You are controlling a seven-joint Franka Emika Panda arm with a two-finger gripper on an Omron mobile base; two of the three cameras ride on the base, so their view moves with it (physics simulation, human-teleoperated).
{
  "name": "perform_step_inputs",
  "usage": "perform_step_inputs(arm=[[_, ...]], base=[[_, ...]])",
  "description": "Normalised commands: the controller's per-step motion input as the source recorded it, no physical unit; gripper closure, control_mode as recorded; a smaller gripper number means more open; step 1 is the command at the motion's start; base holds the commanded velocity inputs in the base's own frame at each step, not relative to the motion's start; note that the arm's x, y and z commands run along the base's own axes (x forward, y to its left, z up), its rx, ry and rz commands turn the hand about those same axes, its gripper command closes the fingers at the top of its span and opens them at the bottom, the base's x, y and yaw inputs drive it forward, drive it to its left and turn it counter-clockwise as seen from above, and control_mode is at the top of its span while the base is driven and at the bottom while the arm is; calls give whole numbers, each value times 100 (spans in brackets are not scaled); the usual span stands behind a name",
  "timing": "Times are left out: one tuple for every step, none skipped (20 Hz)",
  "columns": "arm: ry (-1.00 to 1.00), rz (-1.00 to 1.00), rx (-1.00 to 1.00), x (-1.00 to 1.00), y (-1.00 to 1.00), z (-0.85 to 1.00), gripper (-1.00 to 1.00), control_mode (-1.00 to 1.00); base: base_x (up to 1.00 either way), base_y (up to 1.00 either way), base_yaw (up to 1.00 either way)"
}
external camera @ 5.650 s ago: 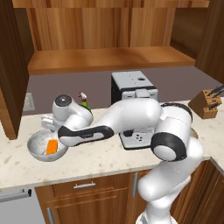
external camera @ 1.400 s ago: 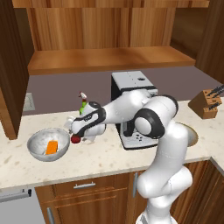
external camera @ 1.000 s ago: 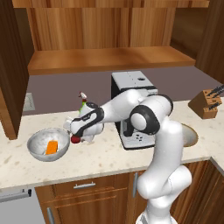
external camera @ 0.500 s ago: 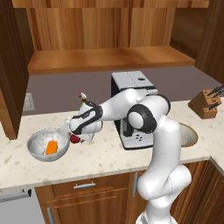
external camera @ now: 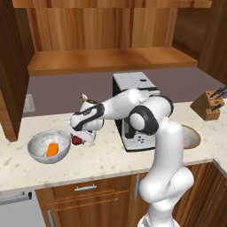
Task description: Pick both bowls and place them on the counter. Then place the cheese in one bowl and place the tomato in the other bowl.
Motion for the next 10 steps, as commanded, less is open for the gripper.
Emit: perform_step_inputs(arm=[[0, 0, 0, -55, -24, 0, 100, -100], [-1, 0, 0, -58, -29, 1, 100, -100], [-2, 0, 0, -59, -31, 2, 100, -100], [-2, 0, 0, -59, -31, 2, 100, -100], [-3, 0, 0, -59, -30, 1, 100, -100], [-4, 0, 0, -57, -28, 2, 100, -100], [-4, 0, 0, -54, -29, 4, 100, -100], [-2, 0, 0, -52, -30, 6, 100, -100], [-2, 0, 0, -54, -31, 7, 100, -100], [-3, 0, 0, -56, -34, 8, 100, -100]], base=[[0, 0, 0], [0, 0, 0], [0, 0, 0], [0, 0, 0], [0, 0, 0], [0, 0, 0], [0, 0, 0], [0, 0, 0], [0, 0, 0], [0, 0, 0]])
